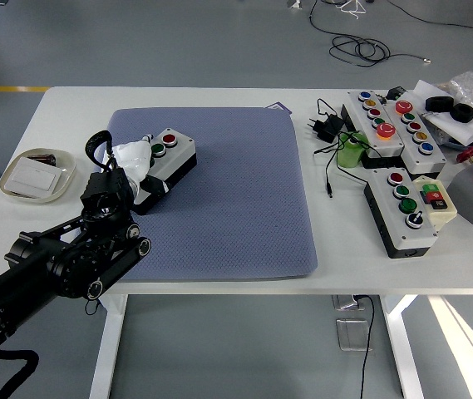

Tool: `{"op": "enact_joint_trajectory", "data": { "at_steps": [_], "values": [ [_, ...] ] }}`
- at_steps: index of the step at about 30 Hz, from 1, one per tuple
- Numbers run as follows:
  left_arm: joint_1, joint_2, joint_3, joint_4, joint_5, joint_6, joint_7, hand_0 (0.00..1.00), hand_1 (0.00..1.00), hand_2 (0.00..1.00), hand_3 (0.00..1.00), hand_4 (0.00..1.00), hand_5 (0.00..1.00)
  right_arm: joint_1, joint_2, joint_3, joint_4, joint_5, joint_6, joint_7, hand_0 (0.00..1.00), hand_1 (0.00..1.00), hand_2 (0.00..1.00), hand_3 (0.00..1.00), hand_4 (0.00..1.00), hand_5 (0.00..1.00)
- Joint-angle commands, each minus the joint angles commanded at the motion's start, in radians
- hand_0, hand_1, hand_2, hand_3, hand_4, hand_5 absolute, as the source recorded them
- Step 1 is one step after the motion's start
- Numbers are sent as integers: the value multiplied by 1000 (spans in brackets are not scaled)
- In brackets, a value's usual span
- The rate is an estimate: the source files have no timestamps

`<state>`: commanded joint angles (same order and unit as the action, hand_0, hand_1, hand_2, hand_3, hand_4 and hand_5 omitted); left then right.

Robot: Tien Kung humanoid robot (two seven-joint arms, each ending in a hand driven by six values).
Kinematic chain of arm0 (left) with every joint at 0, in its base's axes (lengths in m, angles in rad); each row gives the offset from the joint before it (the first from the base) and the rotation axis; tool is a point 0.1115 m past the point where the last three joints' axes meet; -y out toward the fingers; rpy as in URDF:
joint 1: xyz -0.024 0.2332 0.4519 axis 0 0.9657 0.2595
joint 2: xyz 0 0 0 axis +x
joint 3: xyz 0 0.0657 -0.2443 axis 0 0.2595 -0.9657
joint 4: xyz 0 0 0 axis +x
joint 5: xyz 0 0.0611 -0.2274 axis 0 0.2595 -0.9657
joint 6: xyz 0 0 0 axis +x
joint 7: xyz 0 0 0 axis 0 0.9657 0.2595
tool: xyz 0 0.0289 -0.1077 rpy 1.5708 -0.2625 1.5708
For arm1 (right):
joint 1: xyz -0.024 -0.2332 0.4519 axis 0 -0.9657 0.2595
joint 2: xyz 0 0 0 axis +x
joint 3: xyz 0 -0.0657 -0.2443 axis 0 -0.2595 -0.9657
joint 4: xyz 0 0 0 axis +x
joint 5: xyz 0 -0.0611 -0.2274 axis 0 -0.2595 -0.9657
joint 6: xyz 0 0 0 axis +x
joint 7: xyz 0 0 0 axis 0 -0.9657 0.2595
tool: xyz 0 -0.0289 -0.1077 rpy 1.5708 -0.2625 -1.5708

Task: Pick up the button,place it on the desk,press the button,press the button

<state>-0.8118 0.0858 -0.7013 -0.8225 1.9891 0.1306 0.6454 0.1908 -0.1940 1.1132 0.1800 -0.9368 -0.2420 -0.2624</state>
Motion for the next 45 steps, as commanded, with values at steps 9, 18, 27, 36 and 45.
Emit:
{"op": "enact_joint_trajectory", "data": {
  "at_steps": [9,18,27,36,45],
  "values": [
    [3,6,12,9,19,-17,0,305,317,304,765,548,2,2,0,0,0,-2,0,0,787,797,817,751,412,479],
    [6,12,10,-4,35,-10,0,240,263,235,595,533,2,3,0,-2,0,3,-1,1,787,797,817,751,412,479],
    [13,38,-16,-61,57,23,0,243,238,191,350,446,2,4,1,-2,0,2,-1,0,787,797,817,751,412,479],
    [17,88,1,-128,27,59,-186,241,228,179,335,428,2,3,1,-2,0,4,-1,0,787,797,817,751,412,479],
    [15,143,50,-177,-42,75,-483,263,233,174,308,431,2,-2,2,-5,0,6,-3,-1,787,797,817,751,412,479]
  ]
}}
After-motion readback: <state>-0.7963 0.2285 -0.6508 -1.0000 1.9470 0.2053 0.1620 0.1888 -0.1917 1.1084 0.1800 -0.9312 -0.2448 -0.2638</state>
